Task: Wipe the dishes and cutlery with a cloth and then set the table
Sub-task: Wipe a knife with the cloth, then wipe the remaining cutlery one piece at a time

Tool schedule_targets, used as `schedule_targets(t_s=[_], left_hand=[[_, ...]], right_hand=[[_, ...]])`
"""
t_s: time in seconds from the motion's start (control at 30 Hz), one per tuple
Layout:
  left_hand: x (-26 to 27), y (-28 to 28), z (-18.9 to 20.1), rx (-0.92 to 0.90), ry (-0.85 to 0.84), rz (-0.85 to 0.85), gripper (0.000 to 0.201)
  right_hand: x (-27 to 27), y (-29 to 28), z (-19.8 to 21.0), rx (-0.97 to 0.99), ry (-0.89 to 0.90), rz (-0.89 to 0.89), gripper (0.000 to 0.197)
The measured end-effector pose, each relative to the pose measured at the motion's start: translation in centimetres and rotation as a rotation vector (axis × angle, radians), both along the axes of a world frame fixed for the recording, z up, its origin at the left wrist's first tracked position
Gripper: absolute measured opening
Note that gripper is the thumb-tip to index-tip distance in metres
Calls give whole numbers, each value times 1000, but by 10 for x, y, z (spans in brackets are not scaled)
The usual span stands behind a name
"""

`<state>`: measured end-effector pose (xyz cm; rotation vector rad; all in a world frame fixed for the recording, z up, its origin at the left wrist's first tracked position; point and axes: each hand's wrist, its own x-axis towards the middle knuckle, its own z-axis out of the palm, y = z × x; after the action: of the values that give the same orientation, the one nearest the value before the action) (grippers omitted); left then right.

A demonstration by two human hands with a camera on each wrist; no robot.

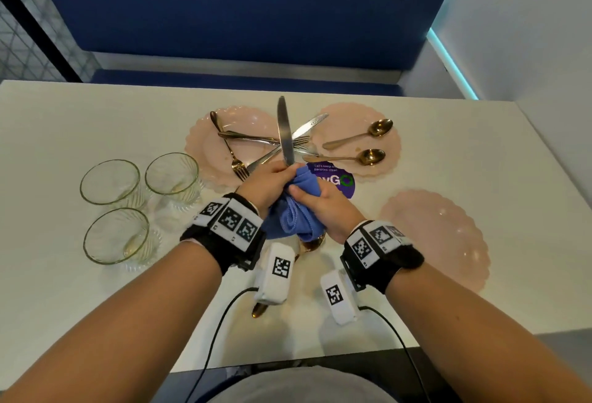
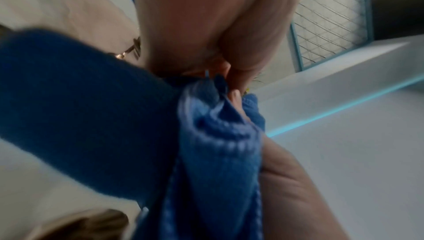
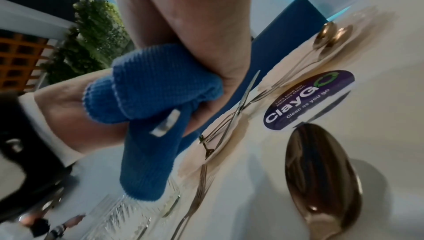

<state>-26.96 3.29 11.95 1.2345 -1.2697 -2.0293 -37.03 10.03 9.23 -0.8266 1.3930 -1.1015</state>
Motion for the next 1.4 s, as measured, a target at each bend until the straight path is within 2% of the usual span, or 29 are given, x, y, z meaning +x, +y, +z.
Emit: schedule_targets(t_s=[0.13, 0.3, 0.43, 0.53, 0.6, 0.7, 0.77, 0.8, 0.9, 0.97, 1.07, 1.17, 1.2, 1.3, 1.4], left_hand=[[-13, 4, -5, 82, 39, 216, 20], [-19, 0, -5, 35, 33, 303, 17], [-12, -5, -12, 15, 36, 381, 20], [-9, -7, -16, 27, 7, 365, 22], [-7, -9, -18, 46, -1, 392, 21], [1, -14, -20, 66, -9, 449, 24], [13, -15, -26, 25, -42, 410, 23], [20, -14, -31, -6, -84, 355, 21], [40, 3, -52, -113, -288, 87, 17], [50, 15, -67, -235, -449, -103, 25], [57, 27, -82, -387, -619, -281, 25], [58, 36, -86, -467, -709, -317, 8], [58, 39, -87, -460, -721, -298, 8], [57, 46, -93, -430, -758, -279, 25], [62, 47, -93, -470, -798, -305, 18]], right_hand=[[-4, 3, 2, 44, -81, -23, 6], [-9, 4, 9, 70, -80, 13, 8], [-8, 5, 7, 97, -66, 18, 21], [-6, 10, 4, 106, -55, 22, 7], [-6, 12, 5, 134, -31, 62, 6], [-14, 14, 10, 248, 84, 249, 18], [-26, 18, 14, 289, 161, 342, 10], [-34, 20, 16, 288, 170, 333, 9], [-56, 20, 22, 246, 91, 124, 16], [-62, 17, 28, 169, 3, -9, 19], [-62, 11, 32, 77, -110, -82, 29], [-59, 6, 30, 41, -188, -103, 34], [-57, 4, 29, 38, -219, -114, 35], [-52, 1, 27, 39, -301, -173, 39], [-49, -1, 23, 30, -311, -179, 33]])
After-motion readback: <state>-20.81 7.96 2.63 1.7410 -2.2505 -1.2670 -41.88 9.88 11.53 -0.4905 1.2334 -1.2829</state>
